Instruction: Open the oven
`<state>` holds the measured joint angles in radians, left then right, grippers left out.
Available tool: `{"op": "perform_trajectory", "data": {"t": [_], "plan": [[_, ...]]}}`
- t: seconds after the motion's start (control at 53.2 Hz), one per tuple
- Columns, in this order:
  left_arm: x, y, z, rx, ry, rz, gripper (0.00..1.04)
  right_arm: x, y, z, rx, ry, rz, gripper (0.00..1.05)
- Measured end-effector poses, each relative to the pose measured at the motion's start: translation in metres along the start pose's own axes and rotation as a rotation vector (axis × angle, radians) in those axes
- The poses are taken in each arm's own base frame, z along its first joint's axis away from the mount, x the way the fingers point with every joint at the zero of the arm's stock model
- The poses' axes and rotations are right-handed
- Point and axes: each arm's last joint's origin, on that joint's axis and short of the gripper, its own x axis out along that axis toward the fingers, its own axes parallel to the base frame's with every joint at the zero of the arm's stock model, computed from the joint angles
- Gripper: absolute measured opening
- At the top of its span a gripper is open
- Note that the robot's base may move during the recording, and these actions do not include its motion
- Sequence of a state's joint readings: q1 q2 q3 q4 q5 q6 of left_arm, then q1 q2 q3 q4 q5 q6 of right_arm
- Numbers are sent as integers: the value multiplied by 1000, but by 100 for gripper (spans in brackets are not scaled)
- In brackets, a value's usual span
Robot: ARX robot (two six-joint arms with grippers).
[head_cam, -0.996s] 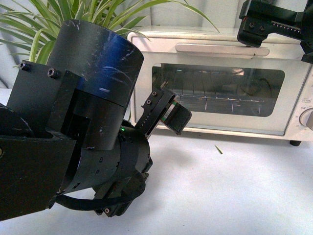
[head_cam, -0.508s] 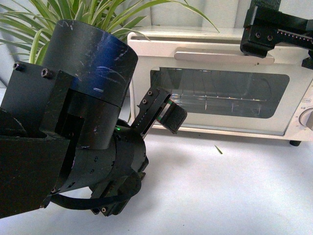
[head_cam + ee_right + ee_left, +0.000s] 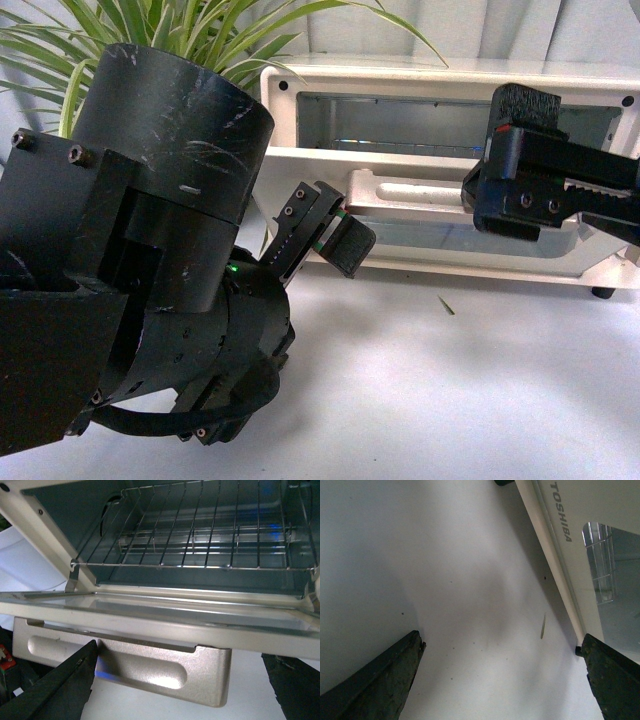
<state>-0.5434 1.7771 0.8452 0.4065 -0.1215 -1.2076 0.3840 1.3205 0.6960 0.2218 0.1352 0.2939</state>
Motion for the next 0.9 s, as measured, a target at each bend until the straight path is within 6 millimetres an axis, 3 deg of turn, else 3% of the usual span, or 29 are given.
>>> {"op": "perform_trajectory", "data": {"t": [0.376, 0.658, 0.902], "plan": [[-6, 2, -4, 64, -16, 19, 98, -22, -8, -9, 14, 10, 22, 95], [-12, 7, -7, 131, -24, 35, 98, -59, -21, 9, 99, -97, 30, 95], [-18, 13, -7, 209, -46, 57, 98, -67, -39, 6, 152, -107, 1, 95]]}}
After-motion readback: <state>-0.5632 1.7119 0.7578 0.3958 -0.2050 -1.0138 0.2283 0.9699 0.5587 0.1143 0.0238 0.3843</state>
